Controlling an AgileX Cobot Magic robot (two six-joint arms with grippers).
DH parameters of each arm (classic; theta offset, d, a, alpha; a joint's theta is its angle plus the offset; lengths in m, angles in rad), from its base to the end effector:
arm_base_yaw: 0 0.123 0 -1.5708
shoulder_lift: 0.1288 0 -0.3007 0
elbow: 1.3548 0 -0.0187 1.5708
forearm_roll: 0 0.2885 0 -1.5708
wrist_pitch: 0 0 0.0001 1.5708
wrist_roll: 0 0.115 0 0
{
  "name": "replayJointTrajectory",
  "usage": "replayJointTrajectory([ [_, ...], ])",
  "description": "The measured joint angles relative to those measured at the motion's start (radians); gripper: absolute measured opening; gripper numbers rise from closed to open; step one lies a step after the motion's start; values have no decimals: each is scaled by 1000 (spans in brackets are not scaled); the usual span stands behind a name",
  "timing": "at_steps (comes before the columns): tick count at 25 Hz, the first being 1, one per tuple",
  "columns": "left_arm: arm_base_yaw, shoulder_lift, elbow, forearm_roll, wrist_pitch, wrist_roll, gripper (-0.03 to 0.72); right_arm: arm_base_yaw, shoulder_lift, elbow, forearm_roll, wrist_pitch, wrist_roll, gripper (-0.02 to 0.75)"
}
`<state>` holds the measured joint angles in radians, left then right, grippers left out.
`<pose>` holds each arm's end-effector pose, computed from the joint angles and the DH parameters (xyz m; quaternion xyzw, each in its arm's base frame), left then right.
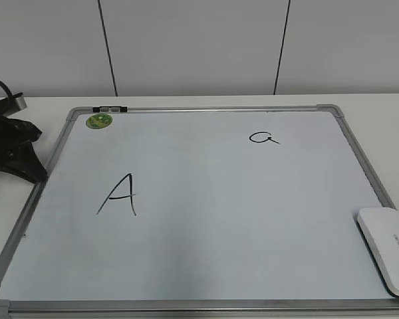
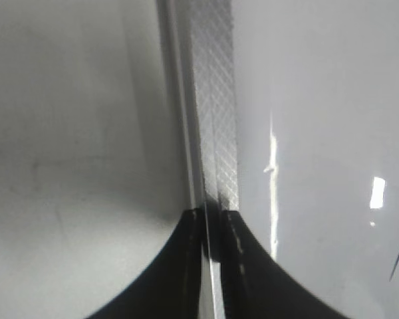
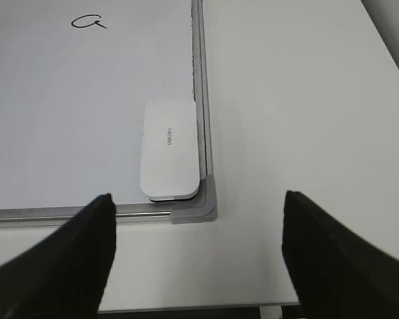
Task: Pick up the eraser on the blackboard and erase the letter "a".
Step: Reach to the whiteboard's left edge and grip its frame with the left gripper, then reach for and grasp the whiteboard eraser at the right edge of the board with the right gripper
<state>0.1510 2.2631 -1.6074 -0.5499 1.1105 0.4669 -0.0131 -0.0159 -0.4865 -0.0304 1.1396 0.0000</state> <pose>0.4717 0.0173 0.0868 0.0192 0.9701 -0.2410 0.0223 0.0285 -0.0036 0.2727 0.0069 0.8724 -0.0184 0.4884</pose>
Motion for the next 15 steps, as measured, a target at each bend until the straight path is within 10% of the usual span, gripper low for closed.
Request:
replayJointTrajectory([
  [15, 0, 7, -7, -2, 8, 0, 34, 0, 201, -122, 54, -116, -21, 580],
])
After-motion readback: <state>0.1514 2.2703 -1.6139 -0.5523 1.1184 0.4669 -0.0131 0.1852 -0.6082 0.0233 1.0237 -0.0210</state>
